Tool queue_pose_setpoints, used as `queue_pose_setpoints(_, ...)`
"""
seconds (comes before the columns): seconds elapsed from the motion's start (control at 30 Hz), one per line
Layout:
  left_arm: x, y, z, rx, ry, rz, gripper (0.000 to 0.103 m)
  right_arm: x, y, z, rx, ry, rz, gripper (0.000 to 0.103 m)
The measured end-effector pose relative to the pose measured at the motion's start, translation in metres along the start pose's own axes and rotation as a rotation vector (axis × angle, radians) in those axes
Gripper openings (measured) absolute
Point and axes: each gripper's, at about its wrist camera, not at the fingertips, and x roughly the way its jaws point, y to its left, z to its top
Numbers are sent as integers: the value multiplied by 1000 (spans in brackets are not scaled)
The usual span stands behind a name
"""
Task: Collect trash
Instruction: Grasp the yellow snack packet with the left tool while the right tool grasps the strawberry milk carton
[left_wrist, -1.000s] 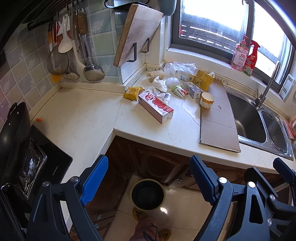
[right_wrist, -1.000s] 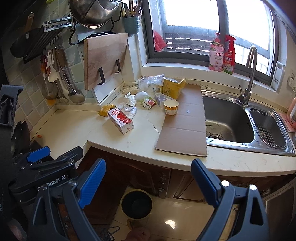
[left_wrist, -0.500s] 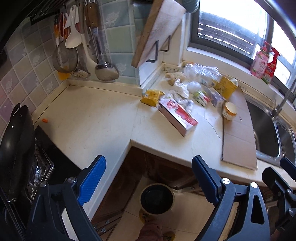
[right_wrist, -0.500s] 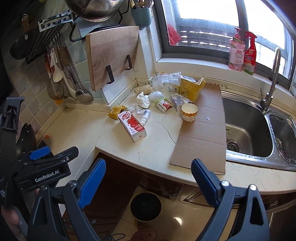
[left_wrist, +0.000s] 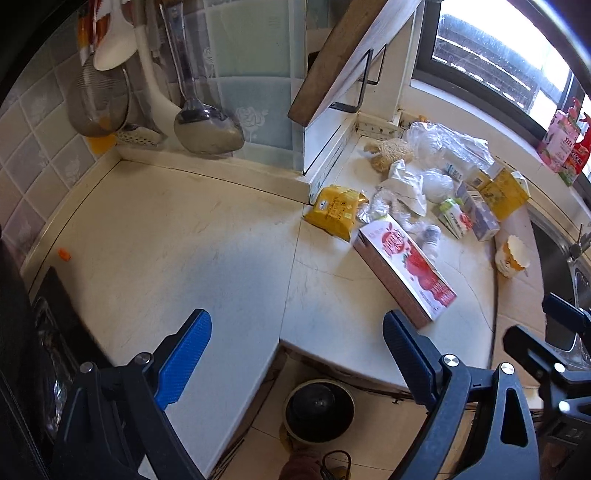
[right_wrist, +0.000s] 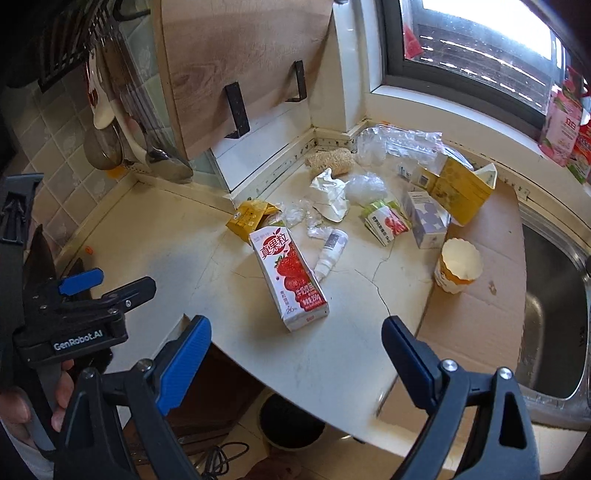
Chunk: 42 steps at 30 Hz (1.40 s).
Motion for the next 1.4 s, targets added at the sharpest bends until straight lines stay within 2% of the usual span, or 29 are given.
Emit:
queue_pose_setpoints(0.17, 38, 9, 19, -3, 9, -11, 93, 54, 9, 16, -47, 66, -10, 94)
queue_pose_setpoints(0.43, 79, 15, 36, -7, 10, -70, 93, 108, 17, 22, -118, 133, -47, 93)
queue_pose_setpoints(0.53, 91, 12, 41, 5, 0, -86, 93, 119, 20, 19, -146, 158, -47, 81)
queue_pose_setpoints(0.63, 101, 9, 47, 8, -5, -100, 93, 127, 19, 14, -131, 185, -42, 59)
queue_pose_setpoints(0.83, 115, -1, 57, 28, -30, -126, 93, 97, 2, 1, -16, 122, 1, 57)
queue_pose_setpoints(1.07, 140, -11, 72, 45, -33, -111, 93, 45, -36, -27, 209, 2, 33, 57)
queue_pose_setpoints(1.2, 157, -19, 78, 46, -40, -84, 93, 37, -55, -42, 316, -18, 18, 57)
queue_pose_setpoints(1.33, 168, -28, 82, 60, -55, -62, 93, 35, -61, -51, 343, -24, -4, 57)
queue_pose_setpoints(1.4, 172, -32, 83, 63, -58, -59, 89, 35, -63, -54, 351, -24, -6, 57)
